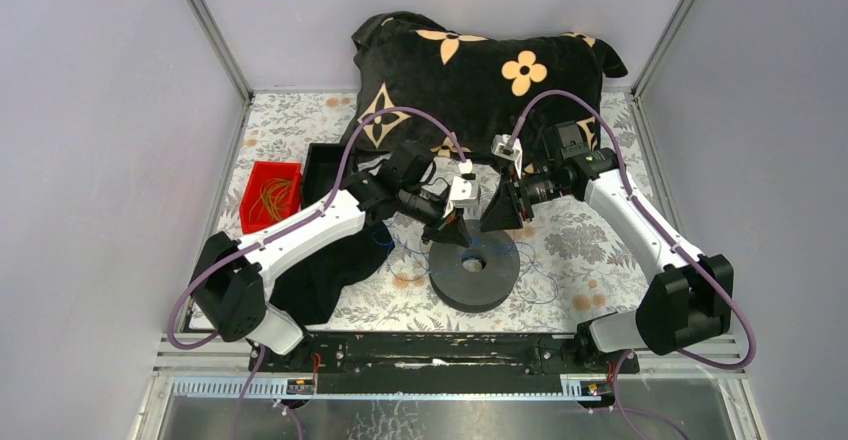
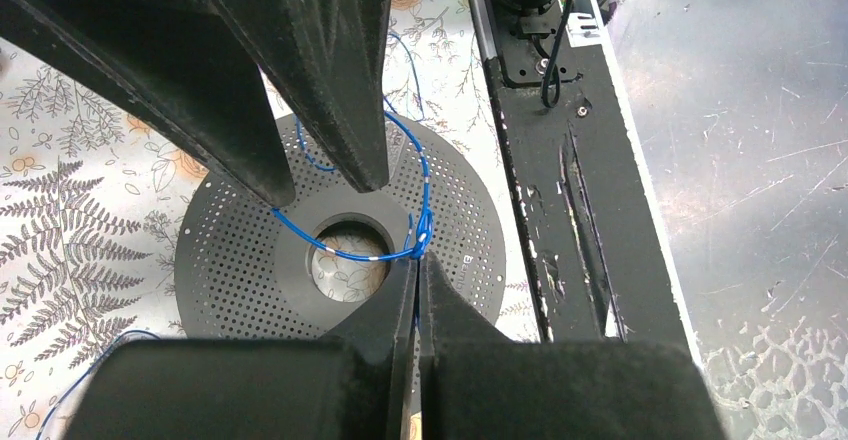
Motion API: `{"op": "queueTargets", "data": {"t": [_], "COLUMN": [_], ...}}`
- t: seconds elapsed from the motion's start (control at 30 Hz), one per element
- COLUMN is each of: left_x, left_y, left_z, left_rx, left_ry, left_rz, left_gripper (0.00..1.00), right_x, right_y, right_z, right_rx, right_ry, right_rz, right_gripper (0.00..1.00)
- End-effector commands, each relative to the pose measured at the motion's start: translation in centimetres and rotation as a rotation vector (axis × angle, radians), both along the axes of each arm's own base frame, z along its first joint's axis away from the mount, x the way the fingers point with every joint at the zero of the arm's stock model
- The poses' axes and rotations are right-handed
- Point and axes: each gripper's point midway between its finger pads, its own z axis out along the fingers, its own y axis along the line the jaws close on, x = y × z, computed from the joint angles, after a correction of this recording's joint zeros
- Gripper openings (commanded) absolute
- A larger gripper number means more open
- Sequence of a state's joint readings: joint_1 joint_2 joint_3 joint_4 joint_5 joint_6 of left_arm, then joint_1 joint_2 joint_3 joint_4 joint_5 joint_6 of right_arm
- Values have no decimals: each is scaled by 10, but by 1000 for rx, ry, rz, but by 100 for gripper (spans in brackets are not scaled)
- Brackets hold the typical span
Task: Wrap the cables
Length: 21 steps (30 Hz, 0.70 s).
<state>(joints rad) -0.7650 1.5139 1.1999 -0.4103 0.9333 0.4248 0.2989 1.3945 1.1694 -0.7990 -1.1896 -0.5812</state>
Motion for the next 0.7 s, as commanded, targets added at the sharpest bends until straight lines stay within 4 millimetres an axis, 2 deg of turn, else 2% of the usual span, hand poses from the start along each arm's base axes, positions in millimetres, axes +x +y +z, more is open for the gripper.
{"op": "queueTargets", "data": {"t": [0.0, 0.23, 0.67], "left_x": [3, 9, 19], "left_y": [-2, -3, -6], "left_z": [8, 7, 5], "left_rx": [-33, -24, -7], "left_ry": [-70, -79, -95], "left_rz": [1, 24, 61], "left_gripper": [0, 0, 0], "right_x": [1, -10, -21], "right_y": [4, 8, 14], "right_z": [10, 8, -7], "right_rx": [24, 28, 1], "right_ry": [12, 18, 47], "right_rz": [6, 36, 75], "right_gripper": [40, 28, 27]}}
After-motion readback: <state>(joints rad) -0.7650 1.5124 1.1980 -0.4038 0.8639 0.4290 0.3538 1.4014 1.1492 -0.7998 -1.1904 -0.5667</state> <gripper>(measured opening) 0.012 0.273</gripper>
